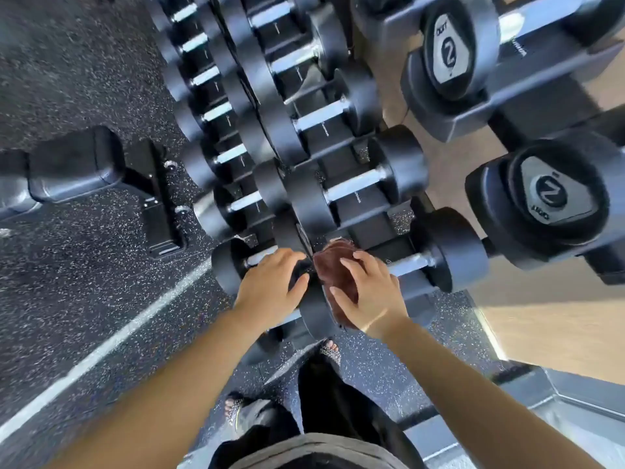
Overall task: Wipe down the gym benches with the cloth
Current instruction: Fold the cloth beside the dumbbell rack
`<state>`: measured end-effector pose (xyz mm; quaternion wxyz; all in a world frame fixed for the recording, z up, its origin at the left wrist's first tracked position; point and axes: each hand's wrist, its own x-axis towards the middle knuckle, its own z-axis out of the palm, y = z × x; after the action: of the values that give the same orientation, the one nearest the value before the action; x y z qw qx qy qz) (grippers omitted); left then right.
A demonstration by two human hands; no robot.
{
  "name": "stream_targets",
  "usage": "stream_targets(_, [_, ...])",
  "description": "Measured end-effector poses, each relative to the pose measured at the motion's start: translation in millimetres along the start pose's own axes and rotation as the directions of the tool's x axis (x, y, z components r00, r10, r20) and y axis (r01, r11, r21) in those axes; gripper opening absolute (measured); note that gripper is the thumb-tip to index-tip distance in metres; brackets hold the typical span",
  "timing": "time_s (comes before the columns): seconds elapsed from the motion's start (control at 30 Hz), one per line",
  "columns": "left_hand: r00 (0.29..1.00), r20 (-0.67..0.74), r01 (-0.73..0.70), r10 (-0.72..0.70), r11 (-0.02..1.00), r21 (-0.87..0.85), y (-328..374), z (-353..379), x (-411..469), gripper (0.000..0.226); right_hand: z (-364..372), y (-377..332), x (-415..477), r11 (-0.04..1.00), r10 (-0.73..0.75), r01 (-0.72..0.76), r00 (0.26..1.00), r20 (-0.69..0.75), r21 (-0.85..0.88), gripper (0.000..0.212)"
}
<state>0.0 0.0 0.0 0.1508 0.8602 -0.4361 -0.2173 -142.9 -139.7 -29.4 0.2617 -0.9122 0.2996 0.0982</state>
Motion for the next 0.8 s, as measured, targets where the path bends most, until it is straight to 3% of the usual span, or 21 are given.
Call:
stream_targets(0.23, [0.988,0.075,0.136,-0.135,0.991,-0.009,-10,18,0,0.038,27,-5,25,0.987,-0.069,0.059,0.996,-0.058,-0.152,0.060])
stream_targets(0.37, [0.983,0.069,0.170,-0.168,0.985,-0.018,-12,18,0,0.038,30,-2,25,0.988,-0.055,0.040,0.994,-0.097,-0.146,0.060])
stream_targets(0.57, [0.975,0.072,0.215,-0.210,0.974,-0.070,-12,22,3,0.037,41,-5,16,0.977,0.057,-0.049,0.998,0.031,-0.209,0.079])
stream_targets(0.8, [0.977,0.084,0.203,-0.196,0.975,-0.094,-16,21,-7,0.038,34,-9,22,0.976,0.086,-0.078,0.996,0.031,-0.205,0.069])
